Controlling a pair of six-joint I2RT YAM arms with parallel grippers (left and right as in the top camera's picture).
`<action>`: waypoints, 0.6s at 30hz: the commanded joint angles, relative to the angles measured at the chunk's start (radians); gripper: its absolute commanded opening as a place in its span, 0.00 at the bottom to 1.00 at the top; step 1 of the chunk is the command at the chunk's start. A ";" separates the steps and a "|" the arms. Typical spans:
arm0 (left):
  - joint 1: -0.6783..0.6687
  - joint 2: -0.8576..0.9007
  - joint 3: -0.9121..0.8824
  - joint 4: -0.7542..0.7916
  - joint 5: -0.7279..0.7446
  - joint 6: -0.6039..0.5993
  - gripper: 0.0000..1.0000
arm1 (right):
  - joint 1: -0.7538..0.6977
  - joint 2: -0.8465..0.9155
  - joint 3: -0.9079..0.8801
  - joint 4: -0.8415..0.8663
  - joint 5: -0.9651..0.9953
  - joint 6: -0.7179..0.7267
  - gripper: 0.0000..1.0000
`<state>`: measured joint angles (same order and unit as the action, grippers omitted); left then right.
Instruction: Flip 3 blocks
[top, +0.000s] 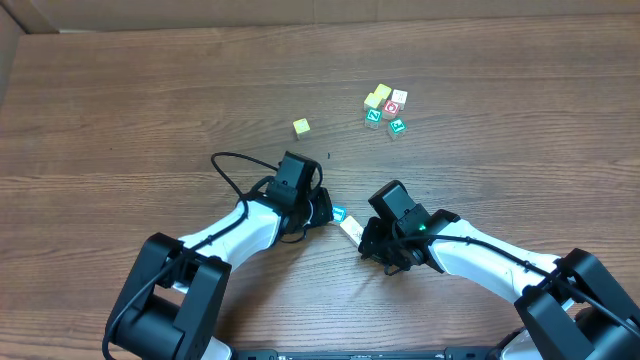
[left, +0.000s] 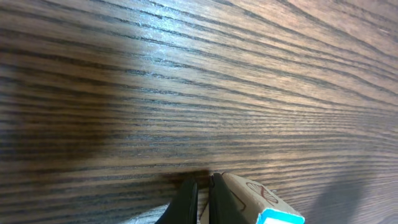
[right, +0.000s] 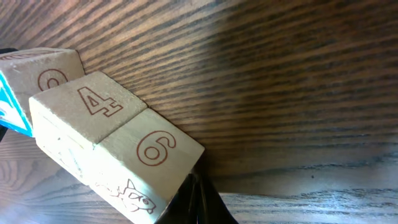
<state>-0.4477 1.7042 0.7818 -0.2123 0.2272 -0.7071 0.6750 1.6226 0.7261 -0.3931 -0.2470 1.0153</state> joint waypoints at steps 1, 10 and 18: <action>0.008 0.067 -0.007 -0.018 -0.017 -0.014 0.04 | 0.001 0.010 -0.009 -0.009 0.069 0.011 0.04; 0.006 0.068 0.006 -0.030 -0.007 -0.014 0.04 | 0.001 0.010 -0.009 -0.005 0.044 0.011 0.04; 0.006 0.068 0.006 -0.087 -0.027 -0.015 0.04 | 0.001 0.010 -0.009 -0.005 0.040 0.011 0.04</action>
<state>-0.4431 1.7226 0.8158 -0.2588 0.2432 -0.7078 0.6746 1.6226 0.7261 -0.3920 -0.2481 1.0176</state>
